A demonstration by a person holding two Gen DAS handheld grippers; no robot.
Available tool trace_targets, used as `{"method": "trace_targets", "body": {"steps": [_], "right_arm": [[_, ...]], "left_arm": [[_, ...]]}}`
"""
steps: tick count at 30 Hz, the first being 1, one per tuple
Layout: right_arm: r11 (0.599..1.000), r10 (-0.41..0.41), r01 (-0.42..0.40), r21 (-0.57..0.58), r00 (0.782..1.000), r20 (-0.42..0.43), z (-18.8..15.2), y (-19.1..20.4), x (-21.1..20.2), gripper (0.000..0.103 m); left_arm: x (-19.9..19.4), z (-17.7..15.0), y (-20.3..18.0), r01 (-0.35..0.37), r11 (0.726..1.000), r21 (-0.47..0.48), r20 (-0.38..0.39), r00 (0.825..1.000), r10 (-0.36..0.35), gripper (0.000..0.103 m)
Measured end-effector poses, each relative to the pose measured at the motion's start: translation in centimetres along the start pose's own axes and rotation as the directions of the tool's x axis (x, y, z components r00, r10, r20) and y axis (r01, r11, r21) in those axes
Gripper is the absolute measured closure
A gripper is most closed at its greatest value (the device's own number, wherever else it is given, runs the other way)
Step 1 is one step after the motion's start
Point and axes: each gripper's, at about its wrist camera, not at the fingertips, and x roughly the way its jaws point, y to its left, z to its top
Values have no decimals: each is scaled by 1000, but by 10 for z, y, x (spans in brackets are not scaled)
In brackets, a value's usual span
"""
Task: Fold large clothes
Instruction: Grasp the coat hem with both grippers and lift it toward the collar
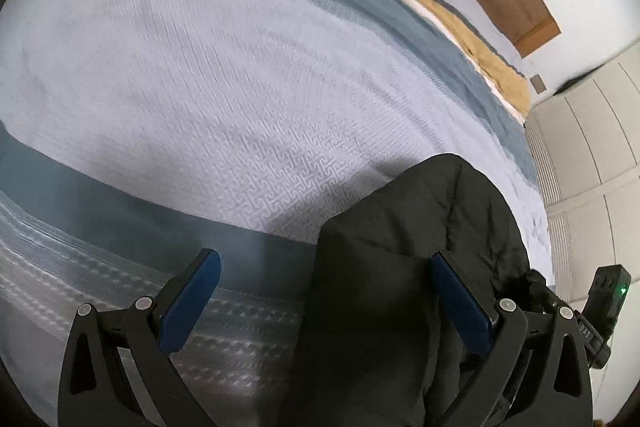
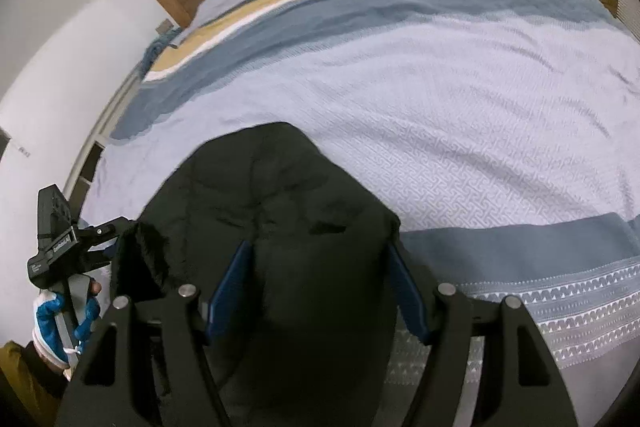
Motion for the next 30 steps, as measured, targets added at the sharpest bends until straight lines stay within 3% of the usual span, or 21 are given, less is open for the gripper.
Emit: {"method": "trace_targets", "body": {"steps": [4,6,8,10,11,12,13,14,17,23,30], "right_arm": [[998,31,-30,63,999,-12,4,-11,9,36],[994,44,-40,101,999,-29,7,-16,15,36],[989,51,-42,142,997,-63,8,-19,23,36],[988,55,-44,148,996,-72,9,-18,27,42],[989,58,-47,141,996,-74,9,-15,27,61],[990,52,-41,134,996,-79,9,-13,26,71],[991,42,-32,126,996,-81,9,-12,25,75],[994,38,-29,109,996,-80,9,-8,22,80],[997,34,-28,75,997,-70,6,1,5,84],[999,46,-46,-8,997,-65,-5,33,-53,85],[990,53,-59,-130,997,-52,-53,75,-130,85]], "left_arm": [[15,-1,-5,24,999,-26,-27,999,-25,1],[20,-2,-9,38,999,-30,-35,999,-39,10],[26,-4,-18,48,999,-12,-56,997,-48,53],[28,-6,-28,12,1000,17,-68,998,-11,66],[27,-7,-31,8,1000,30,-66,998,-6,75],[24,-9,-35,2,999,47,-64,998,1,78],[23,-10,-37,-4,998,59,-62,998,8,82],[17,-12,-40,-9,997,76,-57,998,14,84],[1,-17,-46,-10,994,106,-41,999,14,87],[-57,-42,-58,10,987,162,3,1000,-10,87],[-125,-95,-55,9,973,231,37,999,-18,87]]}}
